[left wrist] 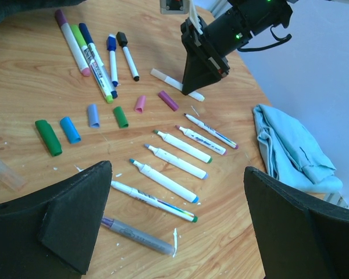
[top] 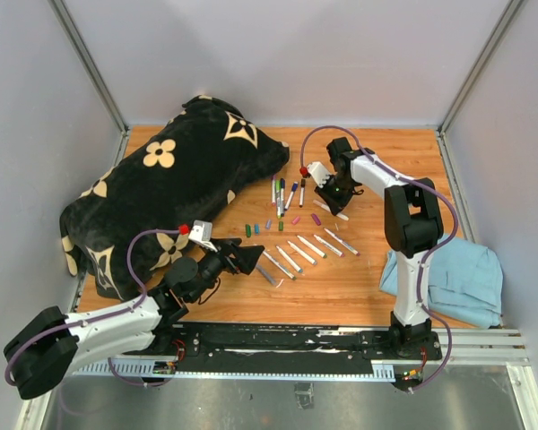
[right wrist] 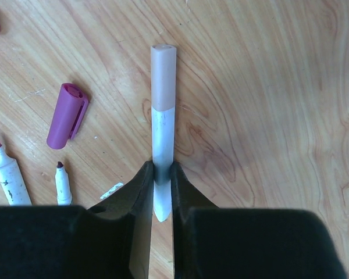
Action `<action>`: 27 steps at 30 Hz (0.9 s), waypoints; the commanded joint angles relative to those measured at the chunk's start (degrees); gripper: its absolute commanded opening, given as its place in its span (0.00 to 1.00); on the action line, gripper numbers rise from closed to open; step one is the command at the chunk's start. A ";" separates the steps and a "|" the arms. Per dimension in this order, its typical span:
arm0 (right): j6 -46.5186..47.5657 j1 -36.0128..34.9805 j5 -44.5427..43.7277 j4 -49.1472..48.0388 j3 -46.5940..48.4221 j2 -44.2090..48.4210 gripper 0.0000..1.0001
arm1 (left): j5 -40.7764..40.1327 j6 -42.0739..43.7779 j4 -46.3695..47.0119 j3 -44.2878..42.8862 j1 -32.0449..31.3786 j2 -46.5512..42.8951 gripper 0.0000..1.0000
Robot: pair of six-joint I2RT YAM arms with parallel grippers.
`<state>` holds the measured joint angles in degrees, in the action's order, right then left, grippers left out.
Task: Open the pen caps
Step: Pick up the pen from the center of the board.
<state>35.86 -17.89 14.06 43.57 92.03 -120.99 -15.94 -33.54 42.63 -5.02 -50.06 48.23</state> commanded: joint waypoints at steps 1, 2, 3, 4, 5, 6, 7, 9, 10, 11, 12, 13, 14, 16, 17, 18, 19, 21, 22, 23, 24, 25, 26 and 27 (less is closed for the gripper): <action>0.47 -0.66 0.66 2.42 -1.72 1.11 0.01 | 0.70 -0.58 3.34 0.53 0.05 0.61 0.99; 0.50 -0.63 0.70 2.40 -1.80 1.29 0.01 | 0.81 -0.66 3.55 0.53 0.05 0.79 0.99; 0.45 -0.61 0.74 2.32 -1.84 1.35 0.01 | 0.90 -0.77 3.78 0.51 0.05 1.00 0.99; 0.37 -0.57 0.78 2.25 -1.95 1.56 0.01 | 0.99 -0.86 4.02 0.47 0.05 1.19 0.99; 0.39 -0.59 0.81 2.16 -2.03 1.62 0.01 | 1.10 -0.91 4.22 0.51 0.05 1.37 0.99; 0.42 -0.57 0.79 2.13 -2.09 1.71 0.01 | 1.29 -0.98 4.41 0.48 0.05 1.61 0.99; 0.36 -0.57 0.85 2.14 -2.11 1.76 0.01 | 1.35 -1.03 4.61 0.45 0.05 1.79 0.99; 0.38 -0.58 0.94 2.10 -2.25 1.95 0.01 | 1.51 -1.17 4.95 0.45 0.05 2.19 0.99; 0.41 -0.57 0.96 2.07 -2.25 2.09 0.01 | 1.60 -1.25 5.12 0.45 0.05 2.28 0.99; 0.41 -0.57 0.96 2.05 -2.23 2.17 0.01 | 1.68 -1.31 5.24 0.45 0.05 2.38 0.99; 0.40 -0.64 0.96 2.06 -2.27 2.22 0.01 | 1.70 -1.39 5.39 0.45 0.05 2.53 1.00; 0.42 -0.58 0.96 2.04 -2.22 2.37 0.01 | 1.78 -1.43 5.50 0.45 0.05 2.66 0.99; 0.41 -0.57 0.98 2.04 -2.25 2.38 0.01 | 1.85 -1.48 5.57 0.47 0.05 2.73 0.99; 0.40 -0.57 1.05 2.09 -2.32 2.52 0.01 | 1.89 -1.53 5.74 0.53 0.01 2.90 0.99; 0.44 -0.53 1.05 2.08 -2.31 2.68 0.01 | 1.95 -1.56 5.83 0.53 0.05 2.97 0.99; 0.43 -0.57 1.13 2.09 -2.31 2.76 0.01 | 2.02 -1.68 5.92 0.58 0.05 3.01 0.99; 0.41 -0.57 1.18 2.05 -2.29 2.79 0.01 | 2.14 -1.75 6.09 0.62 0.05 3.08 0.99; 0.43 -0.51 1.23 2.06 -2.38 2.90 0.01 | 2.27 -1.87 6.35 0.60 0.05 3.25 0.99; 0.44 -0.48 1.27 2.09 -2.39 2.98 0.01 | 2.36 -2.01 6.52 0.62 0.05 3.34 0.99; 0.36 -0.49 1.31 2.10 -2.43 3.05 0.01 | 2.45 -2.09 6.72 0.67 0.05 3.43 0.99; 0.40 -0.48 1.38 2.09 -2.46 3.16 0.01 | 2.54 -2.20 6.99 0.70 0.05 3.57 0.99; 0.38 -0.48 1.40 2.06 -2.48 3.14 0.01 | 2.69 -2.29 7.29 0.71 0.05 3.74 0.99; 0.41 -0.48 1.40 2.05 -2.57 3.14 0.01 | 2.86 -2.42 7.55 0.78 0.05 3.94 0.99; 0.42 -0.46 1.40 2.05 -2.60 3.13 0.01 | 2.97 -2.49 7.74 0.74 0.05 4.18 0.99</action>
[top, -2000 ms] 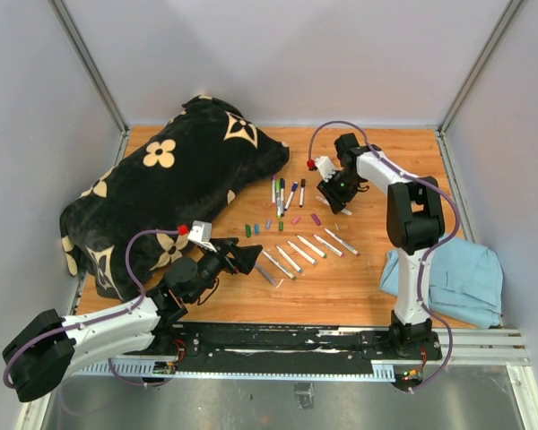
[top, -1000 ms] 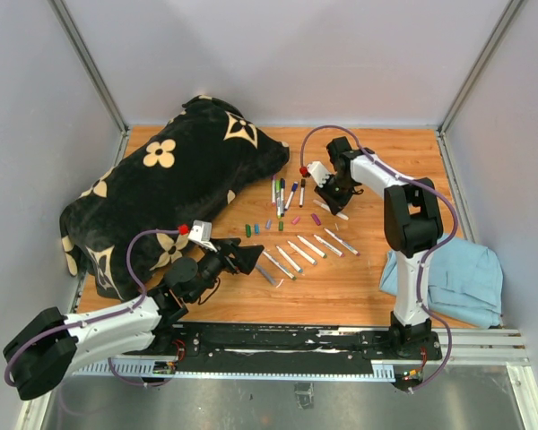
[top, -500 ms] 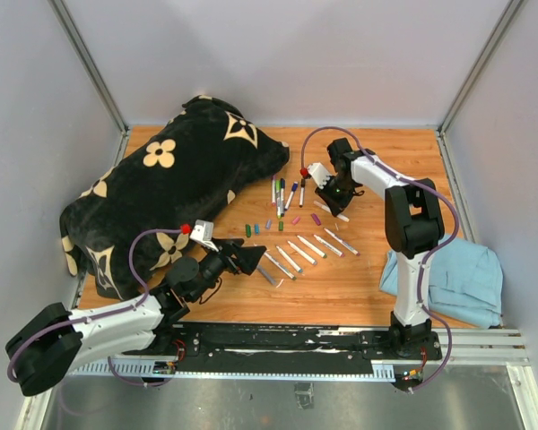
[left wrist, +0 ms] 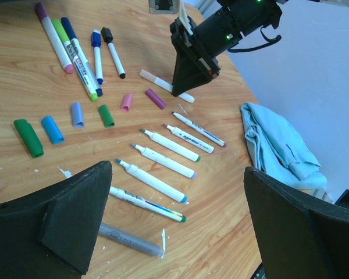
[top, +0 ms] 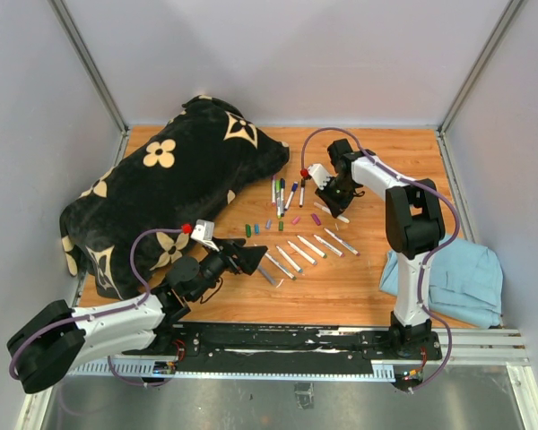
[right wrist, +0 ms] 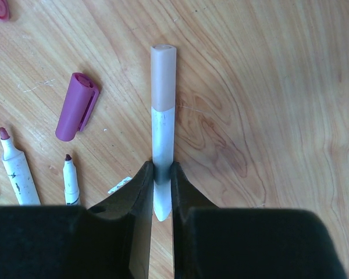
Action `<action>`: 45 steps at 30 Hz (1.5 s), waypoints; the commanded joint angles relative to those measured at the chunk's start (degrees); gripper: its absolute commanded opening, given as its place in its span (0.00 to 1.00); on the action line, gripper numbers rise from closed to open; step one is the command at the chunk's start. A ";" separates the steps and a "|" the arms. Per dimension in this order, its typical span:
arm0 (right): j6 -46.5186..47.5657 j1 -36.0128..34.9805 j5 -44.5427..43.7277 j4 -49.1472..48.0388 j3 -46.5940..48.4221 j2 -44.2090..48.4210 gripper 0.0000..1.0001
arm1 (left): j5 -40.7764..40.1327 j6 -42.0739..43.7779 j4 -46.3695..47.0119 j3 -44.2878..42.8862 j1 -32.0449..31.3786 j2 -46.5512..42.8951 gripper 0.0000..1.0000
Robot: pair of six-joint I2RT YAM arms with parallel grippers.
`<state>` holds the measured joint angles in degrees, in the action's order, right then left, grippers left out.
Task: Open the pen caps
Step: Pick up the pen from the center of the board.
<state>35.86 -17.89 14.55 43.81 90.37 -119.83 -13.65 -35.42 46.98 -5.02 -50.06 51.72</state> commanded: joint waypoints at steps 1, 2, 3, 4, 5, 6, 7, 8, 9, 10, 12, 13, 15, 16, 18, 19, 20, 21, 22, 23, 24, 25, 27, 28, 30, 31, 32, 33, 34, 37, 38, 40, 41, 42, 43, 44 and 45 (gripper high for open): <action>0.37 -0.40 0.92 1.83 -0.91 1.97 0.01 | 0.79 -0.67 3.60 0.76 0.04 0.85 0.99; 0.43 -0.39 0.92 1.81 -0.96 2.12 0.01 | 0.86 -0.72 3.82 0.77 0.05 1.06 0.99; 0.42 -0.39 0.94 1.83 -0.89 2.08 0.01 | 0.90 -0.85 4.01 0.73 0.05 1.20 0.99; 0.38 -0.44 1.00 1.81 -0.91 2.15 0.01 | 0.98 -0.94 4.22 0.73 0.05 1.33 0.99; 0.44 -0.42 1.01 1.80 -0.90 2.20 0.01 | 1.09 -0.95 4.37 0.75 0.05 1.48 0.99; 0.38 -0.39 1.01 1.80 -0.90 2.24 0.01 | 1.16 -1.01 4.49 0.78 0.01 1.55 0.99; 0.40 -0.37 1.01 1.75 -0.89 2.28 0.01 | 1.23 -1.03 4.66 0.80 0.05 1.66 0.99; 0.44 -0.36 1.01 1.72 -0.89 2.33 0.01 | 1.25 -1.12 4.80 0.74 0.05 1.78 0.99; 0.36 -0.31 1.03 1.76 -0.95 2.43 0.01 | 1.33 -1.19 4.91 0.72 0.05 1.92 0.99; 0.30 -0.30 1.08 1.72 -0.96 2.52 0.01 | 1.39 -1.23 5.11 0.73 0.05 2.06 0.99; 0.30 -0.23 1.22 1.77 -0.98 2.60 0.01 | 1.56 -1.42 5.58 0.71 0.05 2.35 0.99; 0.27 -0.27 1.33 1.72 -0.98 2.75 0.01 | 1.72 -1.53 5.96 0.71 0.05 2.52 0.99; 0.24 -0.22 1.53 1.75 -1.11 2.91 0.01 | 2.15 -1.77 6.86 0.70 0.10 3.16 0.99; 0.24 -0.24 1.61 1.74 -1.03 2.90 0.01 | 2.48 -2.02 7.42 0.71 0.14 3.68 0.99; 0.13 -0.22 1.71 1.72 -1.21 2.87 0.01 | 3.18 -2.42 8.59 0.71 0.22 4.77 0.99; 0.17 -0.22 1.82 1.78 -1.18 2.94 0.01 | 3.60 -2.60 9.25 0.65 0.35 5.31 0.99; 0.16 -0.26 1.80 1.73 -1.20 3.08 0.01 | 4.04 -2.90 9.86 0.63 0.46 5.92 0.99; 0.10 -0.17 1.80 1.72 -1.23 3.14 0.01 | 4.59 -3.12 10.44 0.62 0.63 6.46 0.99; 0.16 -0.14 1.88 1.77 -1.23 3.25 0.01 | 5.00 -3.35 11.05 0.62 0.74 6.88 0.99; 0.10 -0.13 1.95 1.72 -1.29 3.33 0.01 | 5.30 -3.54 11.56 0.62 0.92 7.35 0.99; 0.12 -0.13 2.05 1.74 -1.33 3.36 0.01 | 5.54 -3.78 11.96 0.62 1.07 7.68 0.99; 0.13 -0.13 2.06 1.67 -1.33 3.38 0.01 | 5.98 -3.95 12.40 0.62 1.29 8.01 0.99; 0.12 -0.13 2.15 1.63 -1.48 3.52 0.01 | 6.69 -4.25 13.09 0.71 1.81 8.65 0.99; 0.13 -0.17 2.22 1.65 -1.45 3.48 0.01 | 7.00 -4.50 13.44 0.71 2.01 8.99 0.99; 0.18 -0.13 2.32 1.64 -1.46 3.59 0.01 | 7.56 -4.71 14.18 0.63 2.52 9.61 0.99; 0.09 -0.13 2.45 1.64 -1.43 3.60 0.01 | 7.97 -4.87 14.64 0.62 2.86 10.01 0.99; 0.04 -0.13 2.50 1.67 -1.38 3.63 0.01 | 8.56 -5.04 15.16 0.54 3.25 10.46 0.99; 0.06 -0.13 2.58 1.63 -1.42 3.70 0.01 | 9.01 -5.23 15.74 0.41 3.61 10.98 0.99; 0.07 -0.13 2.67 1.66 -1.47 3.81 0.01 | 9.60 -5.37 16.43 0.24 4.15 11.55 0.99; -0.02 -0.13 2.92 1.65 -1.53 3.76 0.01 | 11.13 -5.51 17.61 -0.67 5.22 13.35 0.99; -0.04 -0.13 3.01 1.67 -1.56 3.75 0.01 | 11.52 -5.51 17.88 -1.10 5.50 14.07 0.99; -0.13 -0.13 3.18 1.63 -1.51 3.81 0.01 | 12.27 -5.20 18.21 -1.94 6.03 15.29 0.99; -0.10 -0.12 3.27 1.63 -1.55 3.80 0.01 | 12.47 -4.92 18.23 -2.69 6.23 16.04 0.99; -0.09 -0.06 3.36 1.63 -1.57 3.86 0.01 | 12.61 -4.70 18.18 -3.25 6.40 16.64 0.99; -0.15 -0.11 3.45 1.63 -1.56 3.90 0.01 | 12.74 -4.55 18.16 -3.85 6.57 17.41 0.99; -0.22 -0.05 3.59 1.61 -1.57 3.98 0.01 | 13.01 -4.49 18.19 -4.56 6.70 18.20 0.99; -0.21 -0.04 3.71 1.58 -1.61 4.07 0.01 | 13.24 -4.39 18.27 -5.23 6.84 19.11 0.99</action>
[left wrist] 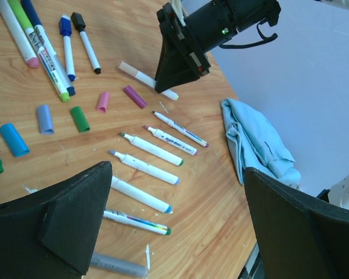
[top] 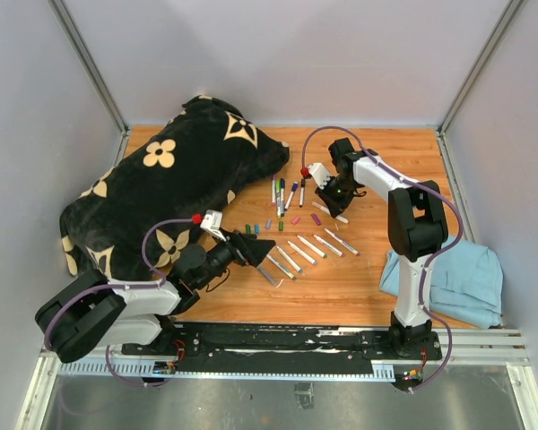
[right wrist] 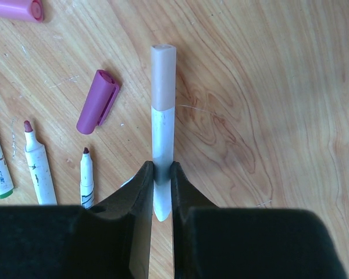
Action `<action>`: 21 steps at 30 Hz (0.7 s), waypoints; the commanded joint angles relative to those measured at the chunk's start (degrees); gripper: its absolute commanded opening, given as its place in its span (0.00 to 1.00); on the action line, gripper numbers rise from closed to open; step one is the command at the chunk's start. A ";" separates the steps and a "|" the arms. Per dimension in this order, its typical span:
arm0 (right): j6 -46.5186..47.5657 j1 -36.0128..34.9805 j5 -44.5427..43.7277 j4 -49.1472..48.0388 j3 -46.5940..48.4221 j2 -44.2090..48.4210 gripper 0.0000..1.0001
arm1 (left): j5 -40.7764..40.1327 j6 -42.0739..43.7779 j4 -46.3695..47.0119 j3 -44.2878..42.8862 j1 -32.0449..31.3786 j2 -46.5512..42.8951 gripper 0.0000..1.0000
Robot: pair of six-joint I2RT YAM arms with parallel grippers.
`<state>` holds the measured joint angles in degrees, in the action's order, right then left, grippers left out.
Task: Open the pen caps
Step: Pick up the pen from the center of the board.
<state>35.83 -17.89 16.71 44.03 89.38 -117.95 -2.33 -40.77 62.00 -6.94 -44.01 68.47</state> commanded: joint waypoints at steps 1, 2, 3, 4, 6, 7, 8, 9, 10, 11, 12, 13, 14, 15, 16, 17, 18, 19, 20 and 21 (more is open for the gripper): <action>-0.24 -0.05 1.75 1.40 -0.54 2.24 0.01 | 2.23 1.07 3.41 -4.12 0.91 3.35 0.99; -0.28 -0.04 2.01 1.41 -0.53 2.33 0.01 | 2.62 1.11 3.66 -4.97 1.08 4.32 0.99; -0.34 -0.04 2.27 1.42 -0.59 2.37 0.01 | 2.97 1.09 3.92 -5.75 1.26 5.44 0.99; -0.44 0.00 2.40 1.41 -0.61 2.49 0.01 | 3.55 1.07 4.18 -6.56 1.48 6.50 0.99; -0.42 0.07 2.93 1.34 -0.69 2.83 0.01 | 4.49 0.65 5.00 -8.16 2.00 8.87 0.99; -0.46 0.17 3.24 1.36 -0.72 3.00 0.01 | 4.88 0.39 5.46 -8.89 2.34 10.01 0.99; -0.56 0.26 3.55 1.33 -0.70 3.26 0.01 | 5.17 0.09 5.88 -9.54 2.70 11.23 0.99; -0.69 0.35 3.94 1.28 -0.76 3.56 0.01 | 5.31 -0.35 6.39 -10.20 3.08 12.24 0.99; -0.70 0.39 4.42 1.12 -0.87 3.92 0.01 | 5.49 -0.64 6.94 -10.94 3.46 13.39 0.99; -0.79 0.43 4.88 0.98 -1.04 4.03 0.01 | 5.70 -0.89 7.43 -11.71 3.75 14.65 0.99; -0.82 0.55 5.50 0.82 -1.24 4.04 0.01 | 5.81 -1.27 7.89 -12.56 4.10 15.78 0.99; -0.83 0.57 6.44 0.60 -1.49 5.71 0.01 | 6.04 -1.65 8.38 -13.62 4.37 17.37 0.99; -0.94 0.62 7.24 0.29 -1.83 6.55 0.01 | 6.22 -2.16 9.04 -14.42 4.57 18.62 0.99; -1.07 0.57 8.07 -0.01 -2.11 7.31 0.01 | 6.59 -2.69 9.73 -15.25 4.79 19.81 0.99; -1.12 0.59 9.14 -0.19 -2.37 8.17 0.01 | 6.88 -3.20 10.81 -15.97 5.03 21.06 0.98; -1.23 0.61 10.19 -0.50 -2.79 9.01 0.01 | 7.46 -3.80 12.13 -16.68 5.25 22.29 0.98; -1.55 0.59 11.27 -0.85 -3.07 9.92 0.01 | 7.99 -4.48 13.88 -17.24 5.51 23.57 0.98; -1.70 0.62 12.43 -0.99 -3.35 10.73 0.01 | 8.37 -5.02 15.65 -17.88 5.73 24.88 0.97; -1.92 0.64 13.48 -1.20 -3.65 11.52 0.01 | 8.55 -5.70 17.11 -18.47 5.99 25.95 0.97; -2.26 0.61 14.71 -1.41 -3.84 12.32 0.01 | 8.51 -6.28 18.14 -19.25 6.25 27.23 0.97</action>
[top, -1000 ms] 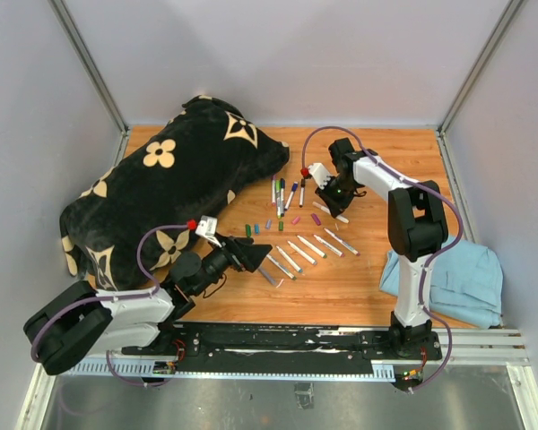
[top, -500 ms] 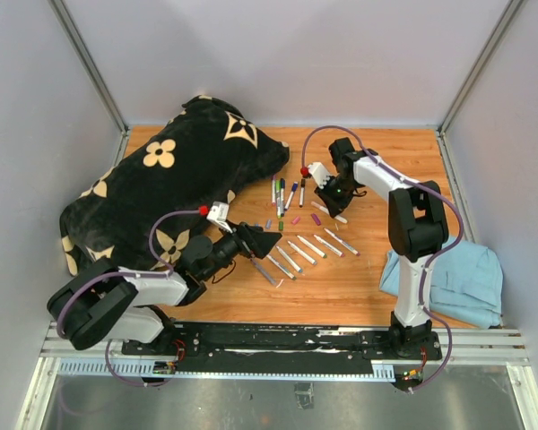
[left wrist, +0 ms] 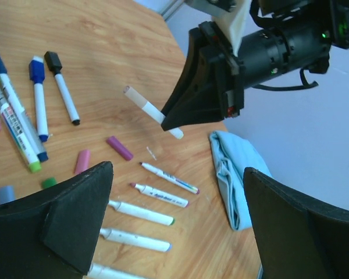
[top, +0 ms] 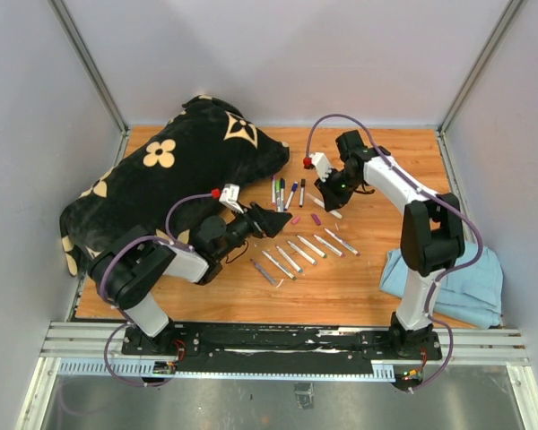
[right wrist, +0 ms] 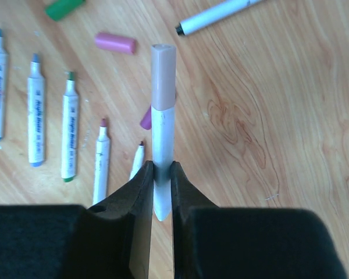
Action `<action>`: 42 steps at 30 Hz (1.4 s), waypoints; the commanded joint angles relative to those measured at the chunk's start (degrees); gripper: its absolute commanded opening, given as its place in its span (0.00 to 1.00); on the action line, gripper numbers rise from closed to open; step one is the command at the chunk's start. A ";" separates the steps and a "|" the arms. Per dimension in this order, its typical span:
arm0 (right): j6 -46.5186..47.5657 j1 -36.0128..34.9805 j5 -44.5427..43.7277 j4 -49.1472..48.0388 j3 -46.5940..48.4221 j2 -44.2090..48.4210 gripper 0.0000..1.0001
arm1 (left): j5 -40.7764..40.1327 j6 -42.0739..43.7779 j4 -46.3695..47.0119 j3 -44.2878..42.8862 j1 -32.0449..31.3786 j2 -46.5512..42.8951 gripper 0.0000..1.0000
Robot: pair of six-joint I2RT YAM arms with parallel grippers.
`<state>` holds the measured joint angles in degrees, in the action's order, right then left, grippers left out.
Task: Open the pen caps
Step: Pick up the pen from the center of the board, then open the pen cap from the pen.
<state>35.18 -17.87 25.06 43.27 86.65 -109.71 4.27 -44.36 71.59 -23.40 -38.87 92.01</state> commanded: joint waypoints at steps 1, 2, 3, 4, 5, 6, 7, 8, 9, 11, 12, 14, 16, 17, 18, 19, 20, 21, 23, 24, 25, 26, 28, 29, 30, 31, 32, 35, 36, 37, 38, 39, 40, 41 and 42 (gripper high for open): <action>-1.79 0.52 7.58 -0.72 -1.30 4.72 0.01 | 1.81 -3.27 9.17 -3.67 1.35 4.69 0.97; -2.05 0.53 9.00 -0.71 -1.44 5.42 0.01 | 1.63 -4.10 9.88 -4.56 1.56 5.96 0.97; -2.25 0.54 10.37 -0.65 -1.62 6.13 0.01 | 1.51 -4.64 10.63 -5.38 1.79 7.15 0.97; -2.39 0.55 11.69 -0.66 -1.79 6.74 0.01 | 1.26 -5.35 11.54 -6.15 1.93 8.12 0.97; -2.52 0.50 13.09 -0.70 -2.06 7.64 0.01 | 1.10 -5.91 12.46 -7.12 2.08 9.25 0.97; -2.59 0.47 14.29 -0.71 -2.24 8.26 0.01 | 0.73 -6.25 12.73 -8.04 2.15 10.20 0.97; -2.62 0.39 15.50 -0.70 -2.39 8.81 0.01 | 0.26 -6.58 12.55 -8.90 2.20 10.93 0.97; -2.66 0.30 16.68 -0.65 -2.56 9.33 0.01 | -0.17 -6.88 12.45 -9.68 2.19 11.59 0.97; -2.66 0.14 17.66 -0.71 -2.69 9.79 0.01 | -0.57 -7.23 12.53 -10.38 2.14 12.07 0.97; -2.67 -0.37 19.05 -0.66 -2.91 10.55 0.01 | -1.40 -8.08 13.24 -11.10 2.16 13.04 0.96; -2.66 -0.72 19.47 -0.72 -3.03 10.82 0.01 | -1.81 -8.51 13.74 -11.34 2.14 13.45 0.96; -2.45 -1.57 20.20 -0.69 -3.18 11.23 0.01 | -2.40 -9.23 14.17 -11.85 2.15 13.99 0.95; -2.10 -2.47 20.67 -0.71 -3.37 11.70 0.01 | -2.78 -9.77 14.02 -12.40 2.13 14.39 0.93; -2.03 -2.94 20.72 -0.72 -3.37 11.95 0.01 | -2.98 -10.19 14.04 -12.65 2.16 14.61 0.91; -2.00 -3.29 20.67 -0.83 -3.49 12.15 0.01 | -3.06 -10.55 14.28 -12.72 2.16 14.75 0.89; -2.01 -3.68 20.50 -1.02 -3.57 12.35 0.01 | -3.06 -10.95 14.80 -12.72 2.14 14.84 0.86; -1.96 -3.93 20.21 -1.12 -3.67 12.45 0.01 | -2.92 -11.42 15.31 -12.64 2.13 15.03 0.82; -1.96 -4.20 20.06 -1.15 -3.64 12.48 0.01 | -2.74 -11.85 15.78 -12.57 2.13 15.21 0.77; -1.97 -4.59 19.76 -1.18 -3.75 12.43 0.01 | -2.34 -12.65 16.33 -12.51 2.14 15.32 0.68; -1.88 -4.81 19.57 -1.19 -3.77 12.42 0.01 | -2.23 -12.95 16.38 -12.47 2.13 15.31 0.65; -1.81 -5.01 19.44 -1.25 -3.77 12.42 0.01 | -2.03 -13.14 16.30 -12.52 2.13 15.37 0.61; -1.74 -5.21 19.42 -1.20 -3.77 12.42 0.01 | -1.97 -13.47 16.22 -12.52 2.16 15.40 0.58; -1.70 -5.61 19.06 -1.24 -3.77 12.52 0.01 | -1.47 -14.13 16.21 -12.56 2.13 15.57 0.48; -1.65 -5.81 18.80 -1.24 -3.77 12.55 0.01 | -1.13 -14.41 16.33 -12.55 2.16 15.67 0.43; -1.65 -5.92 18.58 -1.23 -3.77 12.59 0.01 | -0.76 -14.62 16.45 -12.60 2.16 15.77 0.39; -1.61 -6.01 18.42 -1.31 -3.81 12.67 0.01 | -0.41 -14.95 16.65 -12.56 2.14 15.82 0.35; -1.66 -6.11 18.30 -1.33 -3.85 12.68 0.01 | -0.02 -15.23 16.78 -12.47 2.13 15.83 0.29; -1.61 -6.36 18.18 -1.42 -3.94 12.70 0.01 | 0.90 -15.81 17.18 -12.21 2.13 15.97 0.15; -1.62 -6.43 18.18 -1.35 -3.92 12.76 0.01 | 1.16 -15.91 17.40 -12.10 2.13 15.93 0.10; -1.61 -6.48 18.18 -1.37 -3.94 12.79 0.01 | 1.47 -16.05 17.67 -11.93 2.13 15.84 0.04; -1.55 -6.56 18.38 -1.34 -4.01 12.93 0.01 | 1.76 -16.17 18.18 -11.76 2.16 15.77 0.01; -1.56 -6.63 18.67 -1.30 -4.08 13.09 0.01 | 1.96 -16.32 18.78 -11.44 2.14 15.61 0.00; -1.54 -6.65 19.37 -1.29 -4.18 13.30 0.02 | 2.23 -16.44 19.73 -10.90 2.13 15.39 0.00; -1.52 -6.68 20.03 -1.30 -4.32 13.63 0.07 | 2.42 -16.55 20.84 -10.17 2.13 15.04 0.00; -1.52 -6.68 20.70 -1.28 -4.53 14.06 0.18 | 2.59 -16.63 22.01 -9.36 2.16 14.57 0.00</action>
<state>33.12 -23.22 43.35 41.91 83.37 -98.63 4.75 -60.12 86.56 -34.74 -36.91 107.26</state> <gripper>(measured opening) 0.139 0.087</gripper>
